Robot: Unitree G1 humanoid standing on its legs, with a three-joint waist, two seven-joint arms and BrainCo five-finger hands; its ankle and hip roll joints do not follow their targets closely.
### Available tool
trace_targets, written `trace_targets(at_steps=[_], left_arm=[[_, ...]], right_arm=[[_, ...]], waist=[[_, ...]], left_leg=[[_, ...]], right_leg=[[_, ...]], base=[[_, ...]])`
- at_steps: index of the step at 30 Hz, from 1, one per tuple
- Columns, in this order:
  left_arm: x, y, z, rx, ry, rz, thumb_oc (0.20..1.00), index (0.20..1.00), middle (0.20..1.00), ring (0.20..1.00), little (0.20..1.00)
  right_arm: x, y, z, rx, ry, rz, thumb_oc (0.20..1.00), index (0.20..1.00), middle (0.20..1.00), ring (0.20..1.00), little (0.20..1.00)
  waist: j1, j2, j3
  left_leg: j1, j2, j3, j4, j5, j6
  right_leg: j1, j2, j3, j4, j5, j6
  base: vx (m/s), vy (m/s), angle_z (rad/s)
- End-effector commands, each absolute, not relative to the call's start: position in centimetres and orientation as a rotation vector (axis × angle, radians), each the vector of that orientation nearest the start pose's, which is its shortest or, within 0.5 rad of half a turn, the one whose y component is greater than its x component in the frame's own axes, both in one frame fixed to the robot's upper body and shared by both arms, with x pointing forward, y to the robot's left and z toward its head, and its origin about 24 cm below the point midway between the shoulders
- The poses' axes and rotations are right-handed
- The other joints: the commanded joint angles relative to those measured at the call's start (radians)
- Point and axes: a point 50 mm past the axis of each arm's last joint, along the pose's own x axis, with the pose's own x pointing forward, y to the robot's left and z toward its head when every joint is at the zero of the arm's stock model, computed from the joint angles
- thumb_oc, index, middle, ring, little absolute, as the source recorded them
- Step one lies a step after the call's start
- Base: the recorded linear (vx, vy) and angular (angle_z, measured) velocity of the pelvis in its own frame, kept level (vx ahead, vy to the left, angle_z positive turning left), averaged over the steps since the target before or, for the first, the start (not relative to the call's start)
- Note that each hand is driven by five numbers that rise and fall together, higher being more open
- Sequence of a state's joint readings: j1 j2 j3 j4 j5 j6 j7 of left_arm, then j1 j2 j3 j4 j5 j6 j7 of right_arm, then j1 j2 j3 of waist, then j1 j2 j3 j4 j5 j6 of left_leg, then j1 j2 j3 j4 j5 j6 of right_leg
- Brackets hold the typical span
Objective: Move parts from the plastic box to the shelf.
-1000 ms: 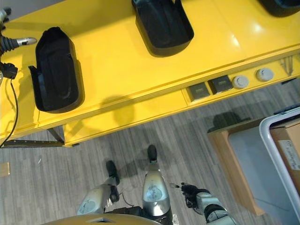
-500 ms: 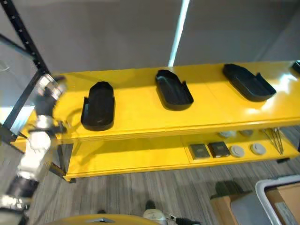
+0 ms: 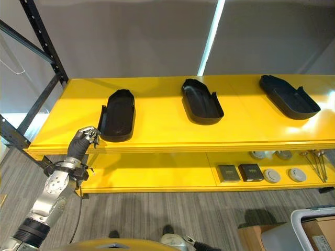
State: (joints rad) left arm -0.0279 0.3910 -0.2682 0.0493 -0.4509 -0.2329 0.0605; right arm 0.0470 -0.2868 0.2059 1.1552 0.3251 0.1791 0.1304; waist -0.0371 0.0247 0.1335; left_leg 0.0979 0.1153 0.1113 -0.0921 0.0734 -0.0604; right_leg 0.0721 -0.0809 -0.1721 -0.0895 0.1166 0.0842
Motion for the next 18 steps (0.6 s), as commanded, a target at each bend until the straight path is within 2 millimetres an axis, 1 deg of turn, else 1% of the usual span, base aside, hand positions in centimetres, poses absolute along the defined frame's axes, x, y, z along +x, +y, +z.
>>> trace_targets(at_steps=[1,8,18], left_arm=[[27.4,16.1,9.1,-0.071,-0.244,-0.210,0.200,0.200,0.200,0.200,0.200],[27.6,15.6,8.8,-0.082,-0.221,-0.189,0.200,0.200,0.200,0.200,0.200],[28.5,15.1,8.4,-0.064,-0.188,-0.142,0.200,0.200,0.200,0.200,0.200]], right_arm=[[6.7,-21.7,-16.8,0.033,1.417,-0.019,1.000,1.000,1.000,1.000,1.000],[6.9,-22.3,-16.7,0.037,1.411,-0.032,1.000,1.000,1.000,1.000,1.000],[6.9,-22.3,-16.6,0.019,1.407,-0.016,1.000,1.000,1.000,1.000,1.000]], waist=[[-0.013,-0.037,0.052],[-0.029,-0.029,0.074],[-0.057,-0.020,0.089]], left_leg=[[0.028,-0.041,0.075,0.005,-0.103,0.030],[0.008,-0.034,0.093,0.005,-0.096,0.026],[0.005,-0.030,0.108,0.005,-0.092,0.025]], right_leg=[[0.053,0.003,0.020,0.002,-0.088,0.006],[0.024,0.005,0.032,0.002,-0.082,0.008],[0.013,0.008,0.047,0.002,-0.079,0.008]], base=[[0.00,0.000,0.00],[-0.01,-0.008,-0.06],[0.01,-0.003,-0.04]])
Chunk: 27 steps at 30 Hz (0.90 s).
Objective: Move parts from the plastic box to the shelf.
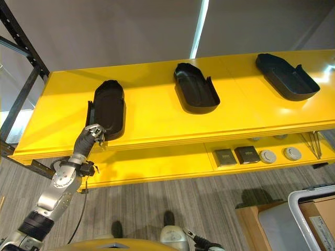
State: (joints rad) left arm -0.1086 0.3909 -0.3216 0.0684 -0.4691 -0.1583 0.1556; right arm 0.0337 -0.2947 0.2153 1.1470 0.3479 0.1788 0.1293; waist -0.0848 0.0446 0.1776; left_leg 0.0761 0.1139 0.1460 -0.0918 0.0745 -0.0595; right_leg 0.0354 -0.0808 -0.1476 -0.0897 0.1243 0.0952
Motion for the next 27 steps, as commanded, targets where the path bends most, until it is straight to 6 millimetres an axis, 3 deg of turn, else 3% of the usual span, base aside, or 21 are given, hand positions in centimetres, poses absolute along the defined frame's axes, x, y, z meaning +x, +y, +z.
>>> trace_targets(at_steps=[1,19,27], left_arm=[[28.7,15.0,8.4,-0.064,-0.185,-0.131,0.200,0.200,0.200,0.200,0.200],[31.3,16.0,8.1,-0.026,-0.158,0.045,0.200,0.200,0.200,0.200,0.200],[30.9,16.5,8.1,-0.039,-0.190,0.061,0.200,0.200,0.200,0.200,0.200]], right_arm=[[6.9,-22.3,-16.6,0.016,1.406,-0.013,1.000,1.000,1.000,1.000,1.000],[7.6,-22.4,-16.3,-0.020,1.382,0.027,1.000,1.000,1.000,1.000,1.000],[6.9,-22.5,-16.4,-0.022,1.393,0.021,1.000,1.000,1.000,1.000,1.000]], waist=[[-0.014,-0.039,0.045],[-0.065,-0.041,0.087],[-0.060,-0.038,0.076]], left_leg=[[0.027,-0.029,0.075,0.005,-0.093,0.025],[0.023,-0.016,0.094,0.005,-0.079,0.021],[0.037,-0.018,0.085,0.005,-0.082,0.018]], right_leg=[[0.049,0.009,0.026,0.002,-0.088,-0.004],[0.032,0.025,0.068,0.002,-0.088,-0.011],[0.051,0.026,0.060,0.002,-0.098,-0.015]], base=[[0.07,-0.003,-0.04],[0.03,-0.002,-0.05],[0.01,0.007,-0.05]])
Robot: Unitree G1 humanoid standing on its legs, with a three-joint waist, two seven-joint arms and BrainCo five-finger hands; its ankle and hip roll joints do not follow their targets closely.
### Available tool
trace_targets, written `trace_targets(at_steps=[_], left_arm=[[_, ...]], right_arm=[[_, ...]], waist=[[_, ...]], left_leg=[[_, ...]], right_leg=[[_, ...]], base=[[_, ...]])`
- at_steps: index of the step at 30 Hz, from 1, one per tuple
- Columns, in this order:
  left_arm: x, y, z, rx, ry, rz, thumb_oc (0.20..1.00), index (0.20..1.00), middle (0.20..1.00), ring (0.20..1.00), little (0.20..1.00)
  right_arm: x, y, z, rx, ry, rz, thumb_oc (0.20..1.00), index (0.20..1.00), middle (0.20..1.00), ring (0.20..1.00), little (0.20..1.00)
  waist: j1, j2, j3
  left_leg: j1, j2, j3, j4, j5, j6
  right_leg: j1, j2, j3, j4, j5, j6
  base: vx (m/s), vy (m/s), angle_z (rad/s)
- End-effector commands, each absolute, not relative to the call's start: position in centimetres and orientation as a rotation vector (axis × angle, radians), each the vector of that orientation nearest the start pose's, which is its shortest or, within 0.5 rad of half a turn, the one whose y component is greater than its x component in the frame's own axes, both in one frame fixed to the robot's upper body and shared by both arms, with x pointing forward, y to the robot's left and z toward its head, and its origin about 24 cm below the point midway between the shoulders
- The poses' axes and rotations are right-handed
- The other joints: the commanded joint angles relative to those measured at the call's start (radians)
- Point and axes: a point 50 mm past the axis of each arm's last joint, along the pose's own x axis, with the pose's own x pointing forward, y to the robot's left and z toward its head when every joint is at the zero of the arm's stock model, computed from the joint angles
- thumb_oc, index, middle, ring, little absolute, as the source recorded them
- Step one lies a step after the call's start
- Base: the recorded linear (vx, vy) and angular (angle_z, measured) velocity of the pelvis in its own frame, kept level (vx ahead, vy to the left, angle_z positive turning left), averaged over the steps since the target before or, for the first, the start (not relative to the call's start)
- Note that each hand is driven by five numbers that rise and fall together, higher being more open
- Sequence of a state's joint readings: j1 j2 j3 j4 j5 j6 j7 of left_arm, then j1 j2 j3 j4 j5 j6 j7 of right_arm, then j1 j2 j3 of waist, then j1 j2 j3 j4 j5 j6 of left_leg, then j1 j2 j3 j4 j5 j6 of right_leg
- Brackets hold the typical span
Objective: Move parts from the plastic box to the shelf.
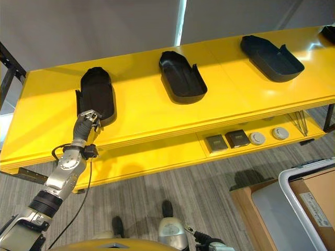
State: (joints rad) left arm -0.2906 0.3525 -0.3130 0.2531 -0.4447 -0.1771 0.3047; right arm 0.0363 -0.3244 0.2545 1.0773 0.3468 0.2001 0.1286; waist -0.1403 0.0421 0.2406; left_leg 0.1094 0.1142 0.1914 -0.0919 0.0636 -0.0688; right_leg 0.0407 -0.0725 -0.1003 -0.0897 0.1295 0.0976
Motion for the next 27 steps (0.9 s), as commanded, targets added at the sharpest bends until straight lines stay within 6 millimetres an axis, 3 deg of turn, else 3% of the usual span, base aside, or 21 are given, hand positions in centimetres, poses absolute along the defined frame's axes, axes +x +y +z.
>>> trace_targets(at_steps=[1,8,9,11,12,14,16,18,21,22,24,27], left_arm=[[30.7,16.6,8.1,-0.043,-0.199,0.072,0.200,0.200,0.200,0.200,0.200],[29.0,18.7,9.2,-0.038,-0.328,0.218,0.200,0.200,0.200,0.200,0.200],[27.6,20.6,8.7,-0.021,-0.337,0.357,1.000,1.000,1.000,1.000,1.000],[26.8,22.1,7.8,0.092,-0.319,0.469,1.000,1.000,1.000,1.000,1.000],[26.1,23.6,6.4,0.096,-0.260,0.559,1.000,1.000,1.000,1.000,1.000],[25.8,23.9,6.0,0.098,-0.243,0.572,1.000,1.000,1.000,1.000,1.000],[24.0,25.6,2.1,0.181,-0.080,0.662,1.000,1.000,1.000,1.000,1.000],[23.1,26.0,0.4,0.194,-0.011,0.689,1.000,1.000,1.000,1.000,1.000],[19.8,26.6,-4.7,0.300,0.235,0.683,1.000,1.000,1.000,1.000,1.000],[16.8,27.2,-8.0,0.346,0.425,0.685,1.000,1.000,1.000,1.000,1.000],[14.0,27.2,-10.7,0.338,0.618,0.646,1.000,1.000,1.000,1.000,1.000],[12.1,26.4,-12.7,0.278,0.779,0.586,1.000,1.000,1.000,1.000,1.000]], right_arm=[[6.9,-22.5,-16.5,-0.021,1.393,0.018,1.000,1.000,1.000,1.000,1.000],[6.7,-22.7,-16.5,-0.005,1.385,-0.002,1.000,1.000,1.000,1.000,1.000],[7.1,-22.7,-16.5,-0.004,1.383,-0.013,1.000,1.000,1.000,1.000,1.000],[7.5,-22.9,-16.4,0.006,1.380,-0.030,1.000,1.000,1.000,1.000,1.000],[7.7,-22.9,-16.4,0.004,1.383,-0.033,1.000,1.000,1.000,1.000,1.000],[7.8,-22.9,-16.4,0.003,1.383,-0.033,1.000,1.000,1.000,1.000,1.000],[8.4,-22.8,-16.3,0.013,1.378,-0.049,1.000,1.000,1.000,1.000,1.000],[8.7,-22.7,-16.3,0.023,1.376,-0.053,1.000,1.000,1.000,1.000,1.000],[9.2,-22.4,-16.3,0.028,1.373,-0.043,1.000,1.000,1.000,1.000,1.000],[9.3,-22.2,-16.3,0.027,1.381,-0.033,1.000,1.000,1.000,1.000,1.000],[9.3,-22.0,-16.4,0.019,1.395,-0.031,1.000,1.000,1.000,1.000,1.000],[9.1,-22.1,-16.4,0.019,1.408,-0.040,1.000,1.000,1.000,1.000,1.000]], waist=[[-0.001,-0.035,0.009],[0.031,-0.036,-0.022],[0.061,-0.039,-0.041],[0.080,-0.041,-0.052],[0.094,-0.044,-0.057],[0.097,-0.045,-0.062],[0.120,-0.053,-0.072],[0.127,-0.055,-0.074],[0.143,-0.060,-0.080],[0.152,-0.059,-0.080],[0.154,-0.058,-0.083],[0.152,-0.054,-0.089]], left_leg=[[0.007,-0.019,0.039,0.005,-0.073,0.027],[0.026,-0.022,0.031,0.005,-0.081,0.024],[0.041,-0.025,0.019,0.005,-0.086,0.028],[0.050,-0.031,0.004,0.005,-0.089,0.032],[0.063,-0.038,-0.011,0.011,-0.097,0.035],[0.061,-0.040,-0.014,0.011,-0.096,0.035],[0.074,-0.049,-0.035,0.016,-0.103,0.040],[0.080,-0.053,-0.042,0.016,-0.107,0.041],[0.089,-0.058,-0.055,0.014,-0.113,0.046],[0.093,-0.062,-0.064,0.012,-0.116,0.051],[0.094,-0.067,-0.062,0.007,-0.115,0.053],[0.090,-0.069,-0.060,0.005,-0.117,0.056]], right_leg=[[0.050,0.017,0.009,0.002,-0.105,-0.017],[0.081,0.007,-0.023,0.002,-0.117,-0.019],[0.105,-0.001,-0.043,0.002,-0.122,-0.023],[0.121,-0.003,-0.048,0.002,-0.124,-0.027],[0.140,-0.004,-0.049,0.002,-0.128,-0.029],[0.140,-0.004,-0.049,0.002,-0.127,-0.029],[0.158,-0.003,-0.053,0.005,-0.129,-0.031],[0.166,-0.003,-0.055,0.006,-0.131,-0.031],[0.174,-0.003,-0.057,0.012,-0.136,-0.031],[0.178,-0.006,-0.066,0.020,-0.143,-0.030],[0.178,-0.008,-0.078,0.019,-0.143,-0.026],[0.174,-0.011,-0.085,0.016,-0.141,-0.021]], base=[[0.00,0.000,0.00],[-0.08,0.014,0.05],[-0.19,0.036,0.14],[-0.18,0.044,0.22],[-0.10,0.034,0.32],[-0.05,0.018,0.24],[-0.05,0.019,0.17],[-0.03,0.018,0.12],[-0.06,0.054,0.11],[-0.09,0.079,0.13],[-0.08,0.089,0.10],[-0.05,0.067,0.01]])
